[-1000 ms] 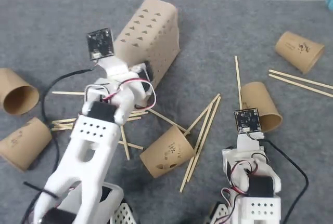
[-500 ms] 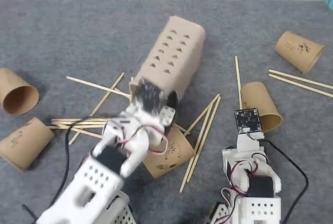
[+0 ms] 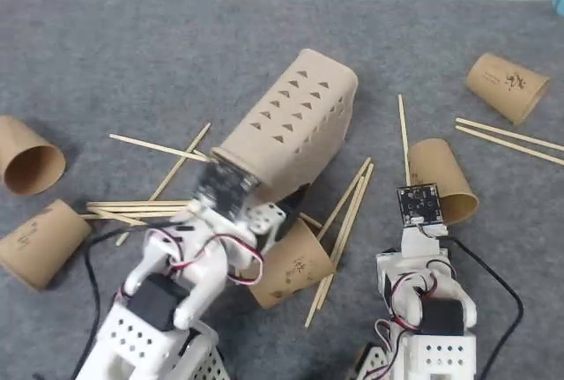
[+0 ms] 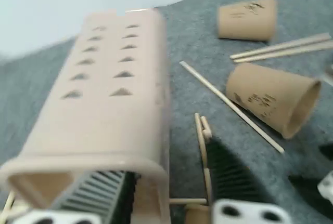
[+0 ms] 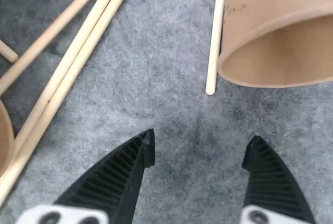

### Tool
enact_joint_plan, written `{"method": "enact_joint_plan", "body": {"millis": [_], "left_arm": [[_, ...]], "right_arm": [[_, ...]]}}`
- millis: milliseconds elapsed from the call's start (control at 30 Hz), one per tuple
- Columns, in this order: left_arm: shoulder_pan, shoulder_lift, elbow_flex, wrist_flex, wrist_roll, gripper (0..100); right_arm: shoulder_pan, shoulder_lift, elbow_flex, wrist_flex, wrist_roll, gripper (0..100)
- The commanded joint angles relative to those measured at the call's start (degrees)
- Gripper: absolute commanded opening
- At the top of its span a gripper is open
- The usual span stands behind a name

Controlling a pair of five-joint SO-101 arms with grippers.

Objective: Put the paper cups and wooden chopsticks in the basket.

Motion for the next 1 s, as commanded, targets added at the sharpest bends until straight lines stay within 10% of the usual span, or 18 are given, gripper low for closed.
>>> {"method": "enact_joint_plan", "body": {"millis": [0,467,967], "left_arm": [[-3.4,1.4,-9.7,6.5,3.1,31],[-5.5,1.8,-24.0,20.4,10.0,28],[-28.0,27.5,-20.4,-0.4,12.6,28]], "right_arm": [[0.7,-0.8,1.0,-0.7,1.2,27.0],[0.7,-0.8,1.0,-0.7,1.4,27.0],[0.7,-0.8,1.0,-0.7,1.4,27.0]]}}
